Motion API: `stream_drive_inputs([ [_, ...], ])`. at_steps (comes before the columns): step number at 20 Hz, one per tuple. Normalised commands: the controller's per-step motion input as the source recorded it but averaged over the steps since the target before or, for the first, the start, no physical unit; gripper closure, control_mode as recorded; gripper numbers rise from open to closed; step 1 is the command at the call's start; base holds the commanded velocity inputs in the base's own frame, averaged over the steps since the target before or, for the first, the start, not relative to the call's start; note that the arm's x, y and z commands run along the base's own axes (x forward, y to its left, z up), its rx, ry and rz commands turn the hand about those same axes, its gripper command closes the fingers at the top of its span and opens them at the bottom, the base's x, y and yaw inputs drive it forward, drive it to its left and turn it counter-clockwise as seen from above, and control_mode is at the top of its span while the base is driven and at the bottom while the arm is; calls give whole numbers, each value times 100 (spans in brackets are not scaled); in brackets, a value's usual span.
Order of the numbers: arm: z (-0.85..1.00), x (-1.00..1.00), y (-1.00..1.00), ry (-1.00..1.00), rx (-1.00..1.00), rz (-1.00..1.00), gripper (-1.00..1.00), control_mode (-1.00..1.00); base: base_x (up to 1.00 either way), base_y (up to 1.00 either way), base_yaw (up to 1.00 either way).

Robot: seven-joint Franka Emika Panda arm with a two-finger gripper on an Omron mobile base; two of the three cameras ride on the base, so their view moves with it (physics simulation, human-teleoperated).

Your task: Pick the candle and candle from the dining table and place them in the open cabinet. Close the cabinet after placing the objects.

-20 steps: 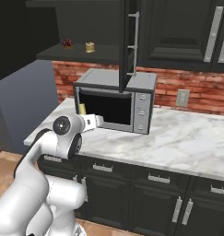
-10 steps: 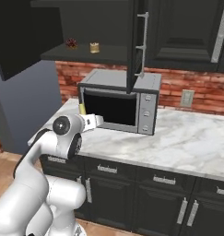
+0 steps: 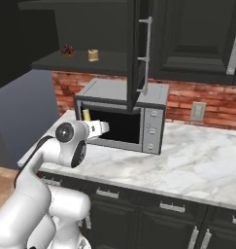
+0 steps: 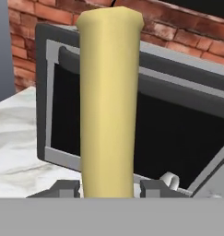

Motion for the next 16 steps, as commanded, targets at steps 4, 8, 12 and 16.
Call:
stream_drive_inputs([
  [4, 0, 0, 0, 0, 0, 0, 100, 100, 42, 0, 0],
  [8, 0, 0, 0, 0, 0, 0, 100, 100, 35, 0, 0],
  [12, 0, 0, 0, 0, 0, 0, 100, 100, 3, 0, 0],
  [16, 0, 0, 0, 0, 0, 0, 100, 100, 0, 0, 0],
])
